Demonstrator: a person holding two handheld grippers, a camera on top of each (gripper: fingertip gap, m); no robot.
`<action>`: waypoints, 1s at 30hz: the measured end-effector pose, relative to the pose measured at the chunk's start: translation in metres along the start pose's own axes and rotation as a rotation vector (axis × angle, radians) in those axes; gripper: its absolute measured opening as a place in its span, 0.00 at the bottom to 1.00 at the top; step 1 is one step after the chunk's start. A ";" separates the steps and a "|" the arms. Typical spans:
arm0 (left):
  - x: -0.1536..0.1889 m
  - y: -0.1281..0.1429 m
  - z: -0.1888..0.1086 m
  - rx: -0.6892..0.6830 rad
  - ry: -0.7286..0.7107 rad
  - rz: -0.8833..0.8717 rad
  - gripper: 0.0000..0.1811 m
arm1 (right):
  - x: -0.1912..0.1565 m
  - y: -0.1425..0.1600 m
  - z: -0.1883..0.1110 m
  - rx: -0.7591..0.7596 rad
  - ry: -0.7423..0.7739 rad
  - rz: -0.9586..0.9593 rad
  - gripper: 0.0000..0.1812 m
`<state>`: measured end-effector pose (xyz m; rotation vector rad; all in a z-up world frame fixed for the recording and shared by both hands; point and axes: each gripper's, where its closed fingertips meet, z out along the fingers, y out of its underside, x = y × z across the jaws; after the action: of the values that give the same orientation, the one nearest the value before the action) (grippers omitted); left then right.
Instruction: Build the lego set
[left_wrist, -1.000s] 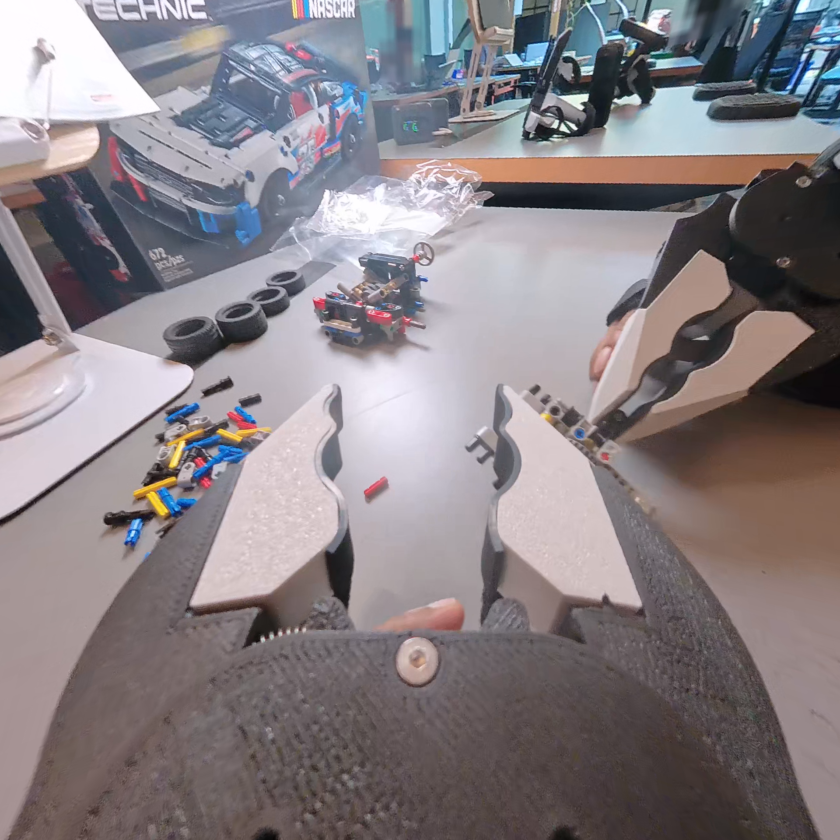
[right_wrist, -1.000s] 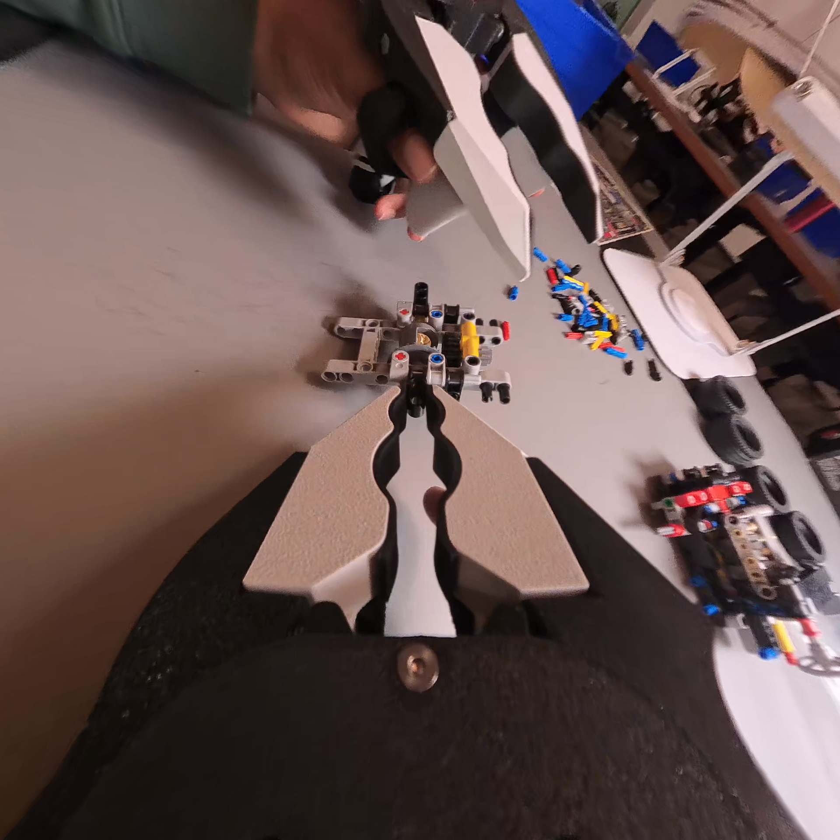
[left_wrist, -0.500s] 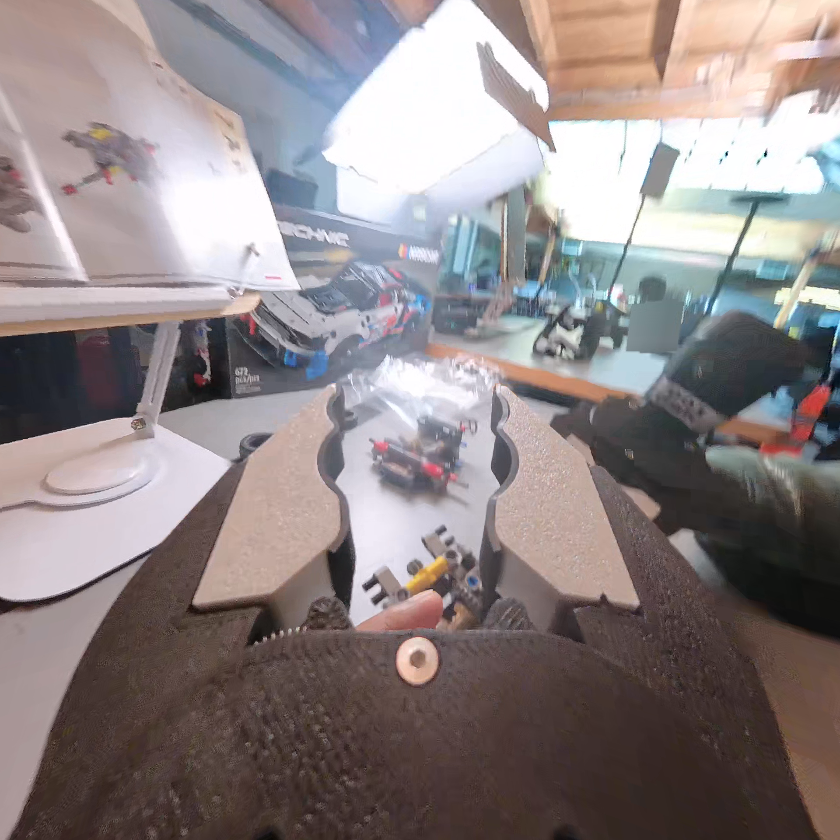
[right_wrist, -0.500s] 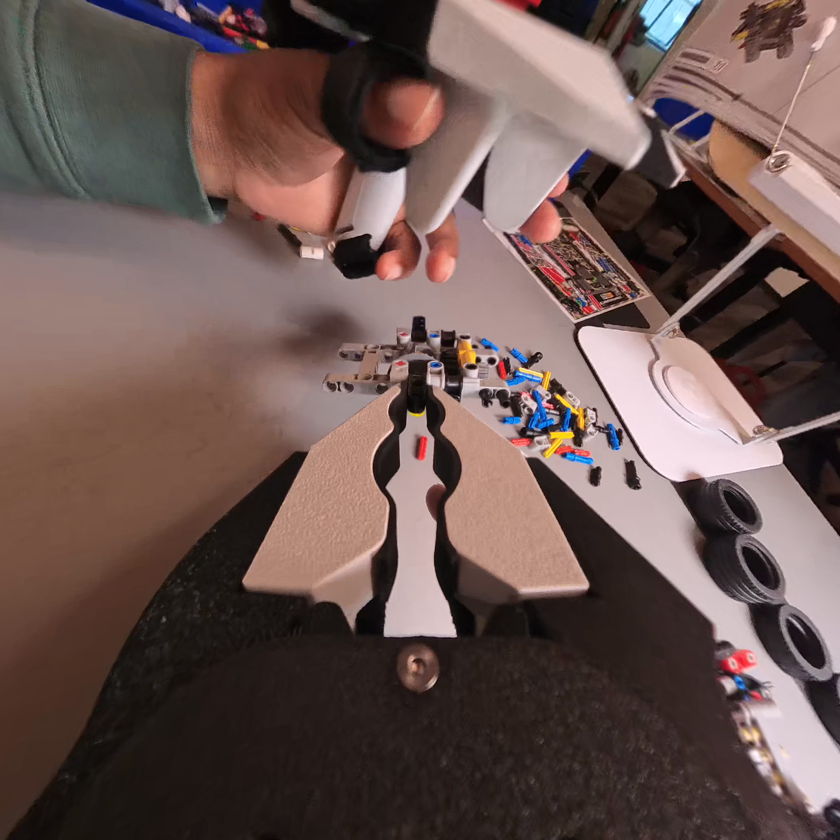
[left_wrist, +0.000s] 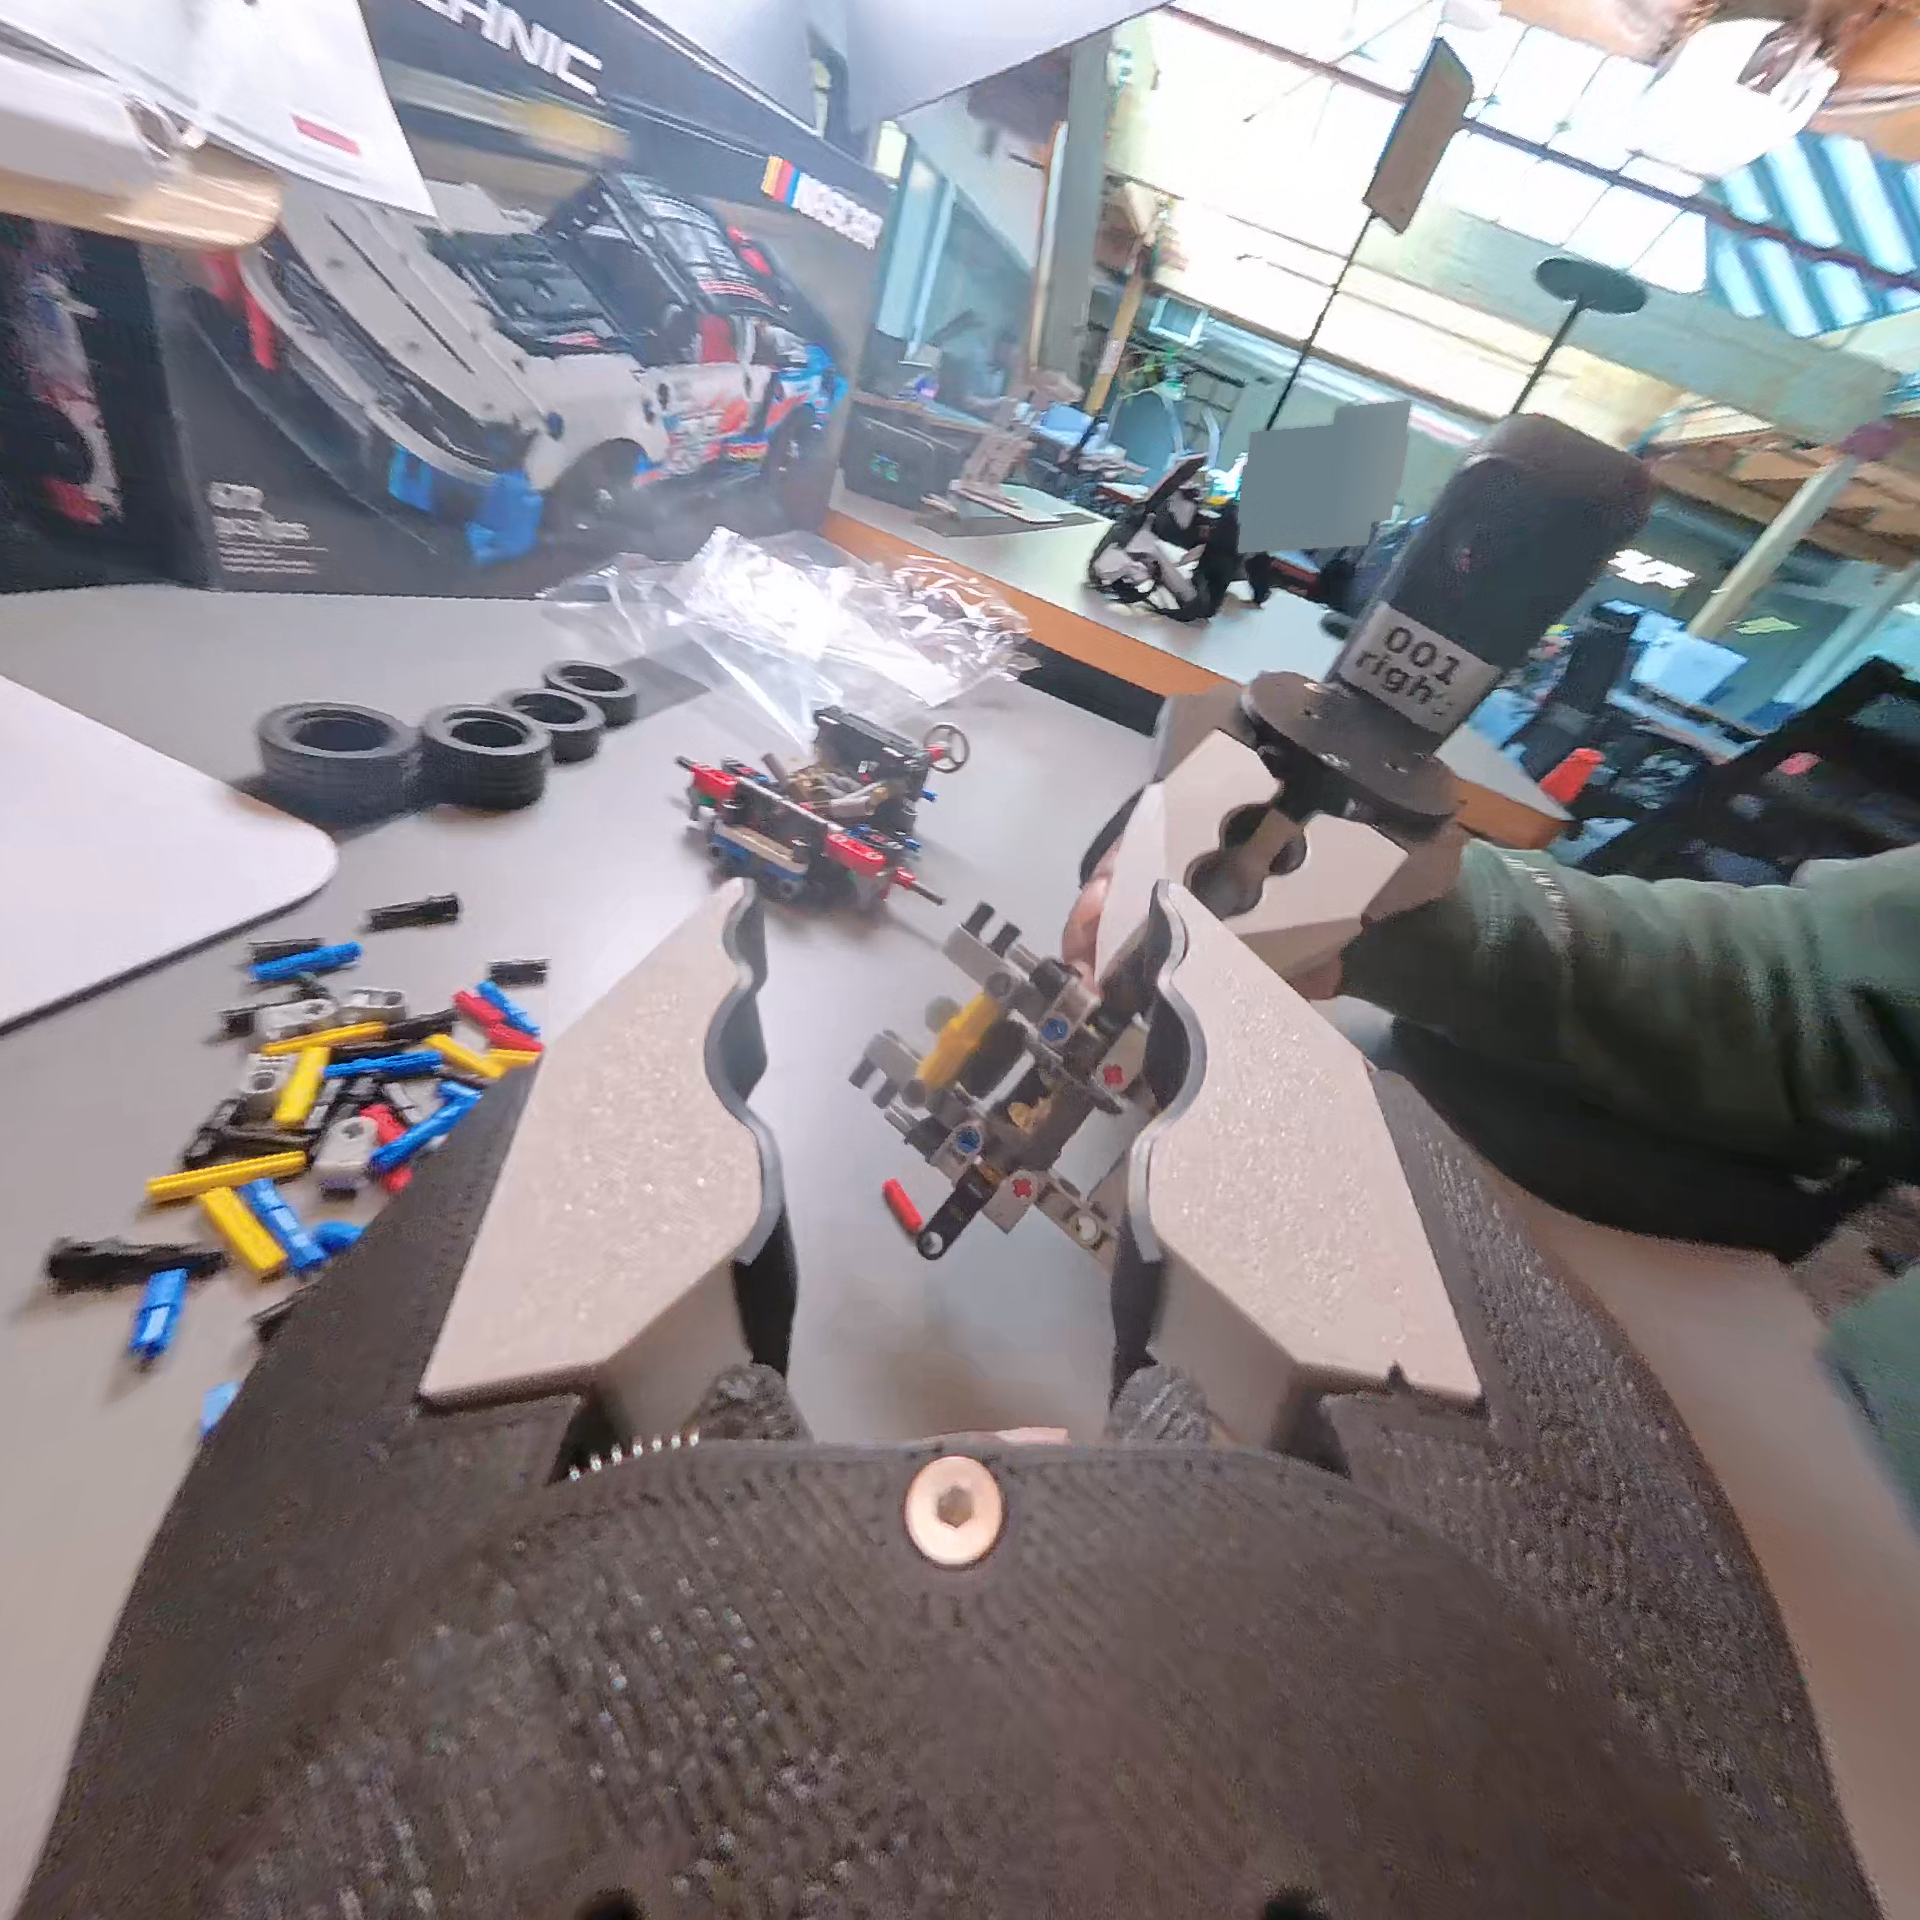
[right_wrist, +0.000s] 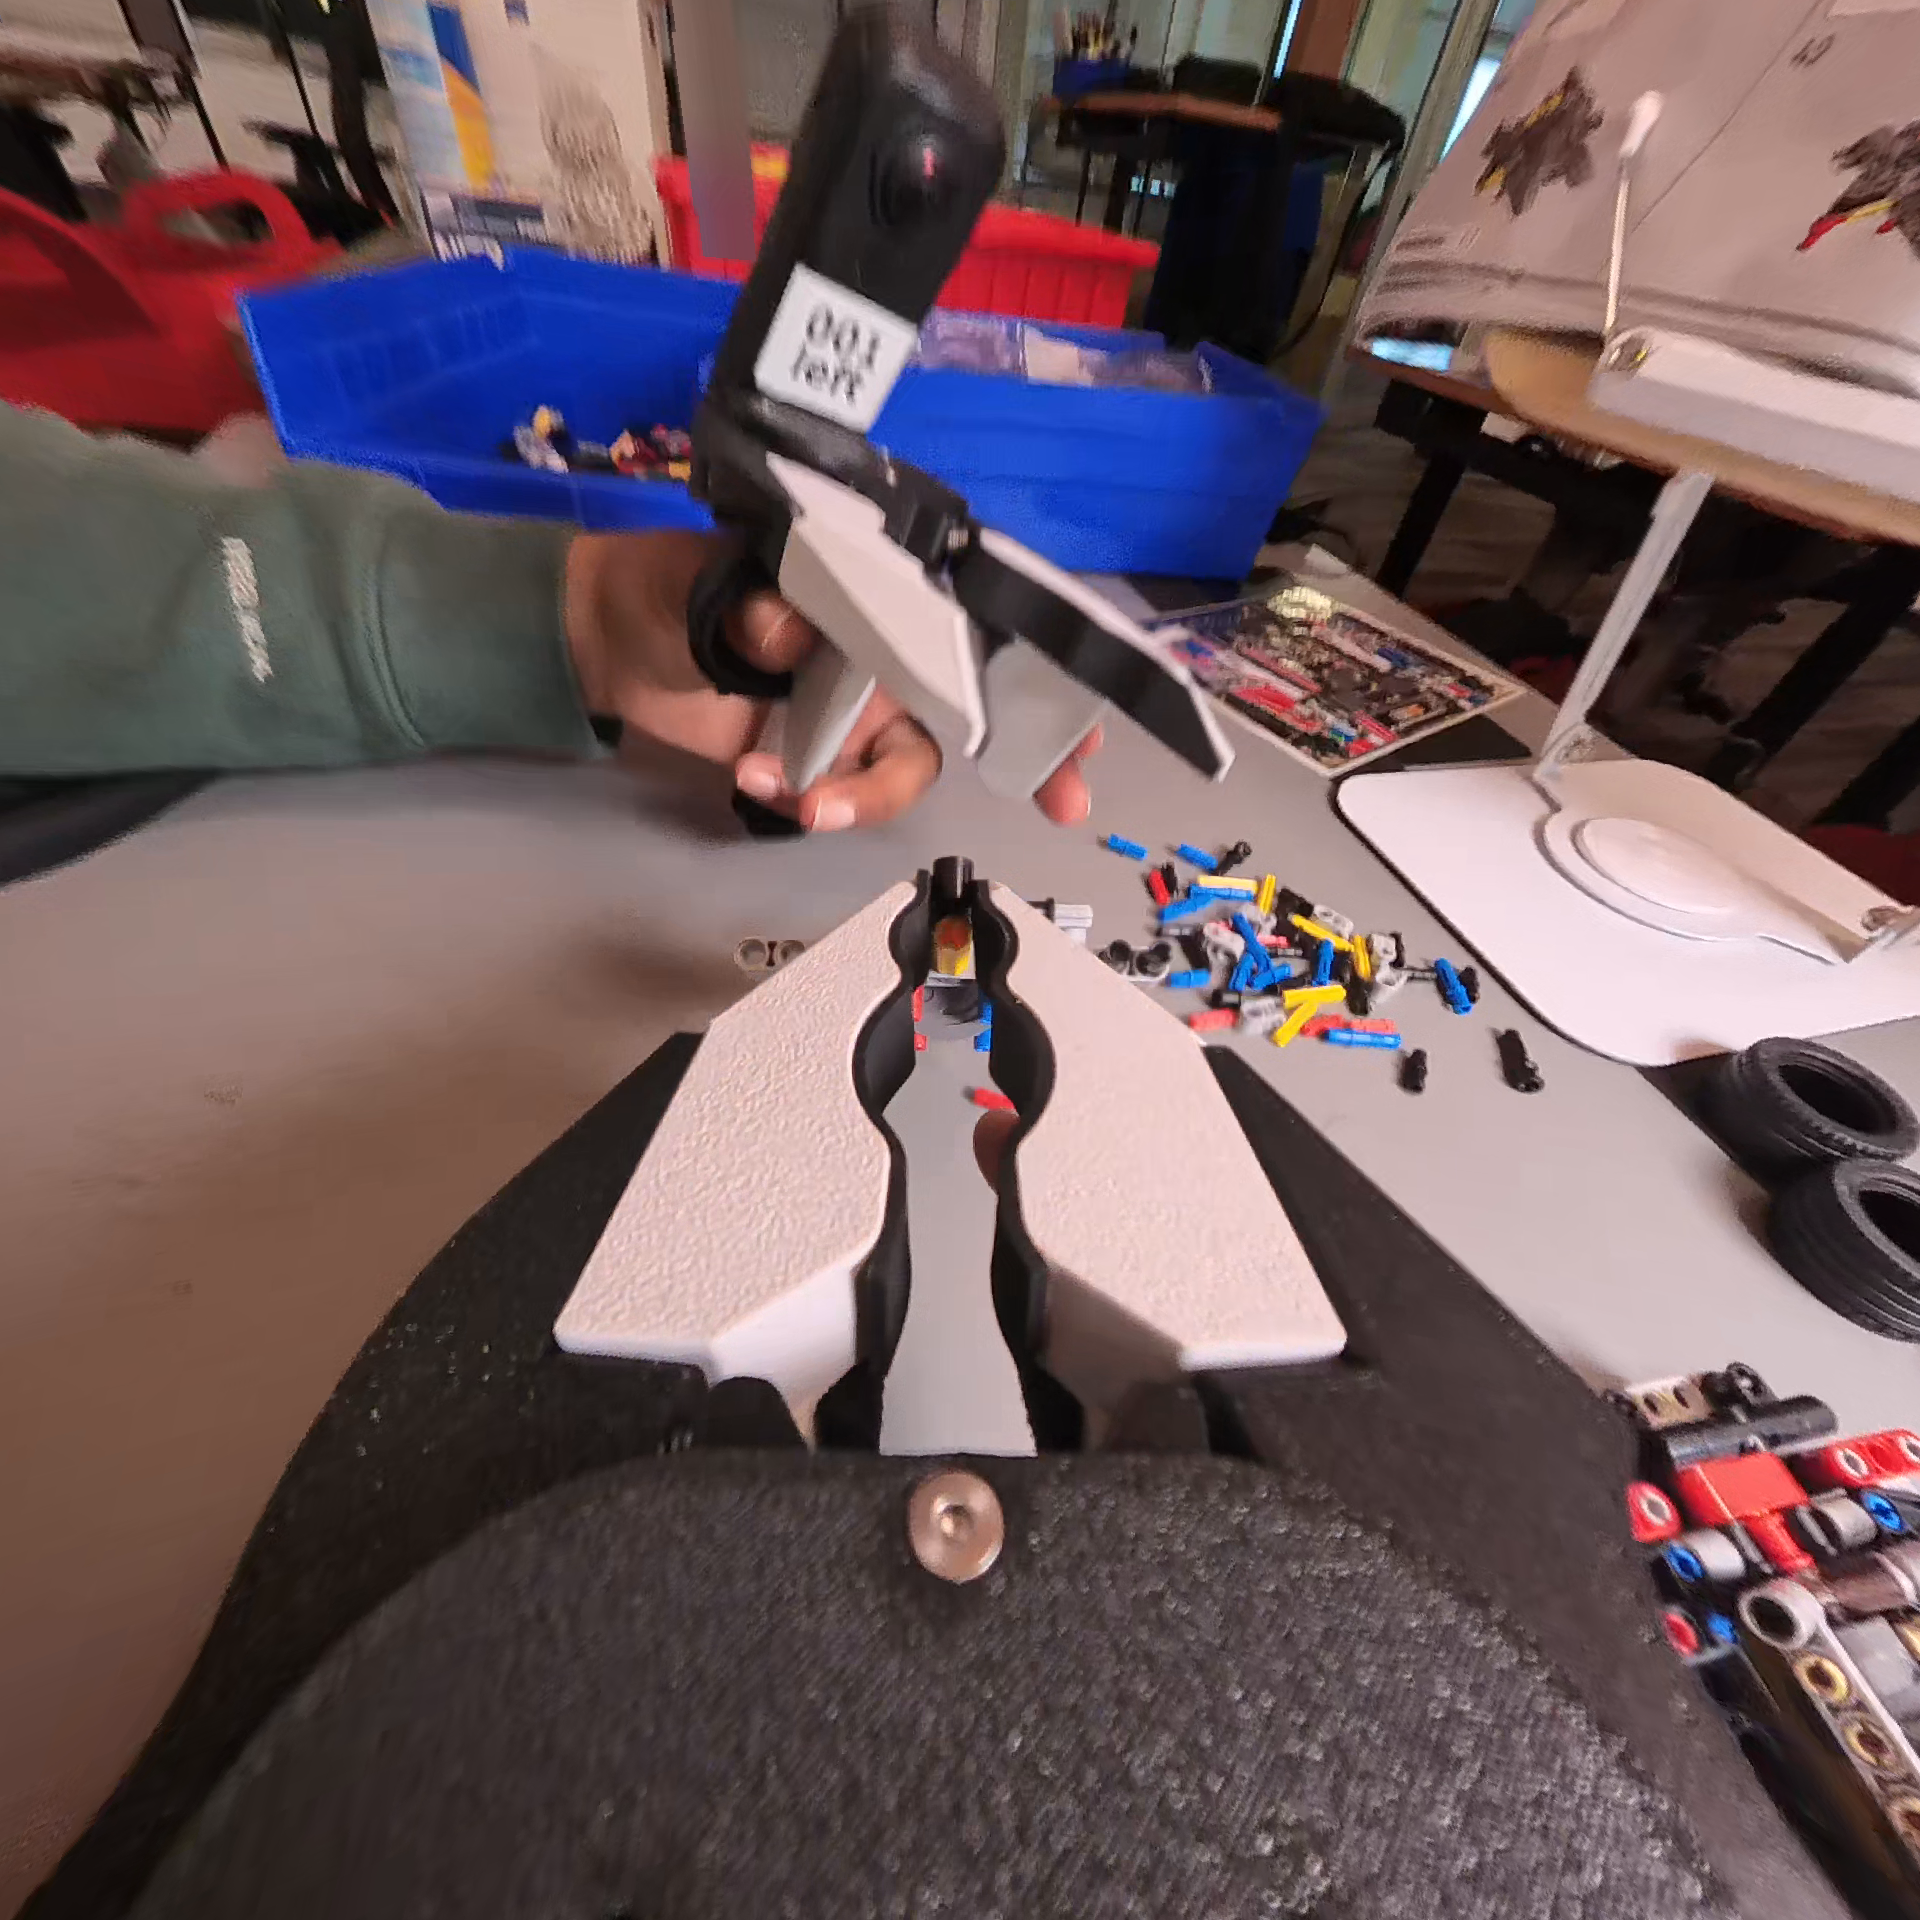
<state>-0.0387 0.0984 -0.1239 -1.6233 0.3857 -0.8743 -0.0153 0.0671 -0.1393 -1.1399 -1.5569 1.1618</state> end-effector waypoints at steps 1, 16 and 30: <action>0.006 0.001 0.001 0.003 0.046 -0.029 0.41 | 0.001 -0.007 -0.003 0.038 -0.001 0.018 0.03; 0.057 0.007 0.012 0.003 0.266 -0.078 0.53 | -0.002 -0.066 -0.030 0.435 -0.093 0.363 0.03; 0.059 0.033 0.015 -0.182 0.191 0.169 0.46 | -0.014 -0.048 -0.025 0.306 -0.168 0.306 0.03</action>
<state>0.0181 0.0612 -0.1360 -1.6494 0.7435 -0.8880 0.0034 0.0510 -0.0889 -1.1184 -1.2941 1.6743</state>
